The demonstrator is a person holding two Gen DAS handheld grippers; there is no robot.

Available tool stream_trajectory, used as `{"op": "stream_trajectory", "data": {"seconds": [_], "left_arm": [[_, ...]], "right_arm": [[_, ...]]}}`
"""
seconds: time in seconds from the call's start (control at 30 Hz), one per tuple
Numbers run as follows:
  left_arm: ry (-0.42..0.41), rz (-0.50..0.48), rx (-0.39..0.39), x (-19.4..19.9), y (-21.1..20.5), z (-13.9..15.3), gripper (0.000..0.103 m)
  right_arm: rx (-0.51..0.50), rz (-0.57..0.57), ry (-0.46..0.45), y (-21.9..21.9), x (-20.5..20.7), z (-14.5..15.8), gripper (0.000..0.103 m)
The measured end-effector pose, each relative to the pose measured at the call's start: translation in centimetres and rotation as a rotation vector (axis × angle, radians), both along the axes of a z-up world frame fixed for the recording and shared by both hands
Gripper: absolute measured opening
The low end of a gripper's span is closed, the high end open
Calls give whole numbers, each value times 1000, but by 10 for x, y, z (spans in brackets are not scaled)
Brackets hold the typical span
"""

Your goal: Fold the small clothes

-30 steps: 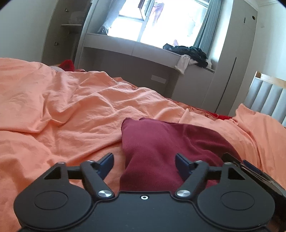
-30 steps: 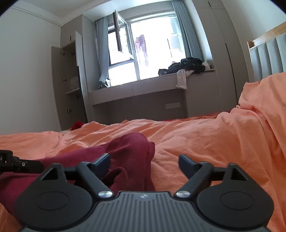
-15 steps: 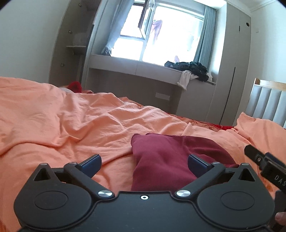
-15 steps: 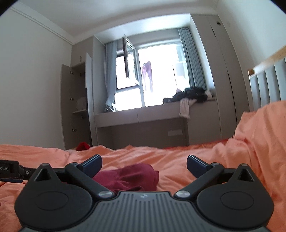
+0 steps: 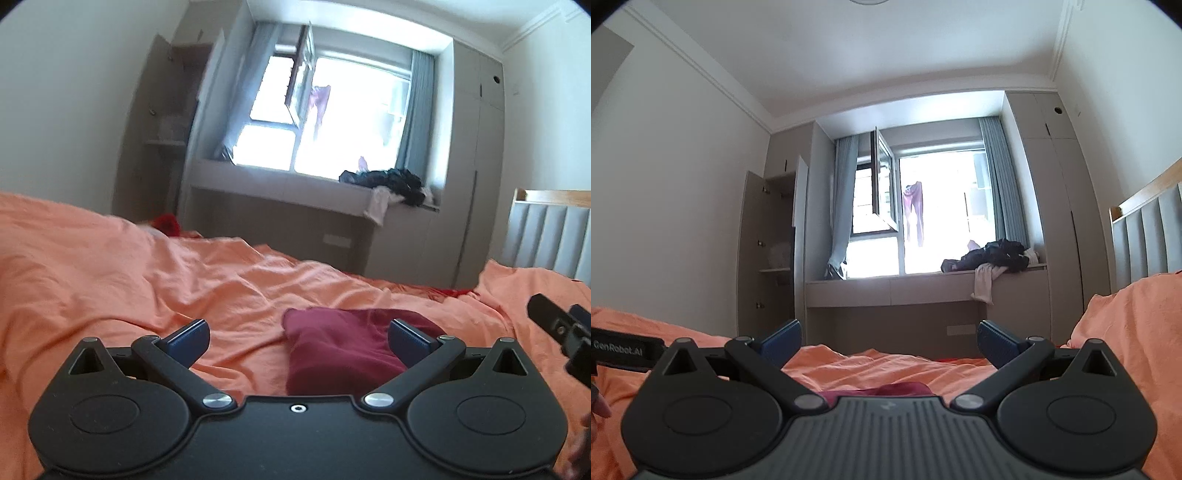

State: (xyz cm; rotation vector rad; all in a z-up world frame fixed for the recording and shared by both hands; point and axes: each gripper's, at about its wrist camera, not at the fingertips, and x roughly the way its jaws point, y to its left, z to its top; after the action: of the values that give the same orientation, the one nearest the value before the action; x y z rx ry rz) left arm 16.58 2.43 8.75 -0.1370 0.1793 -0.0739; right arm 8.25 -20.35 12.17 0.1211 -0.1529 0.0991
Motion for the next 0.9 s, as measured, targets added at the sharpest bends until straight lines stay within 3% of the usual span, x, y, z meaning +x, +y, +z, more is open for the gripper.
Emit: {"op": "stream_trajectory", "data": {"seconds": [0.2,0.47,0.77,0.9], "left_arm": [[-30,11,-26,-47,2,2,102],[-32,50,39,-88,5,4,102],[24,10,115,-106,1,-15,103],[54,-6,83,-101,-2,-33,103]], "right_arm": [[14,1,-16,-1,-35,4,103],[24,-21,-7,-7,-73,2,103],[14,-55,42,-12,-102,-14,103],[-28,-93,75,-10,-109,-31,103]]}}
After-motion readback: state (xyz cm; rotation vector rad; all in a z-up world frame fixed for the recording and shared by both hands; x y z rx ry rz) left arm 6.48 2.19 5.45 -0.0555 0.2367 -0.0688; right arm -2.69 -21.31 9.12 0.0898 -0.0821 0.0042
